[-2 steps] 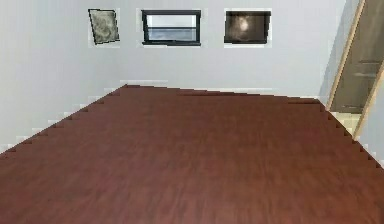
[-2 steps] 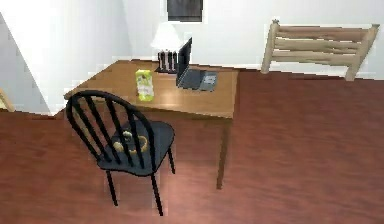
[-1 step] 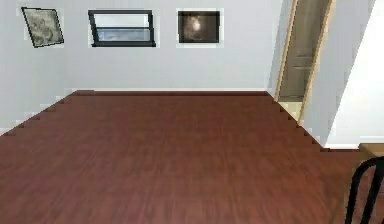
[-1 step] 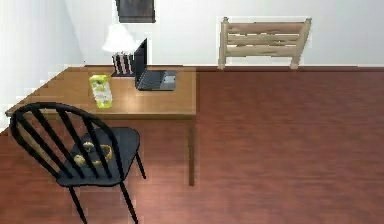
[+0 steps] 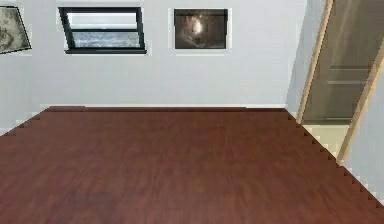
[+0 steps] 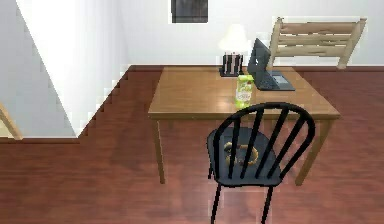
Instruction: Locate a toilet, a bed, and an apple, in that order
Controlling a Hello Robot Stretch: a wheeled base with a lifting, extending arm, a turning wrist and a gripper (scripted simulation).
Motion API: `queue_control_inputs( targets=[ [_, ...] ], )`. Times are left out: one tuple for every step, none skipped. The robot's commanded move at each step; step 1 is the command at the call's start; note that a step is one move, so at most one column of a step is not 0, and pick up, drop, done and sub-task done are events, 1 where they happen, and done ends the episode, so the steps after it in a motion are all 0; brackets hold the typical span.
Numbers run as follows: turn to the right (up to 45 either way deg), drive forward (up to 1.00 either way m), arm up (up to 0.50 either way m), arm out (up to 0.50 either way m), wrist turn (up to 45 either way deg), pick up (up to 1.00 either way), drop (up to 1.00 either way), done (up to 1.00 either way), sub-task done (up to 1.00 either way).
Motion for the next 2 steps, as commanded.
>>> queue_control_inputs(
  targets=[
    [27.0, 0.0, 0.0, 0.0, 0.0, 0.0, 0.0, 0.0, 0.0],
    [0.0, 1.0, 0.0, 0.0, 0.0, 0.0, 0.0, 0.0, 0.0]
  ],
)
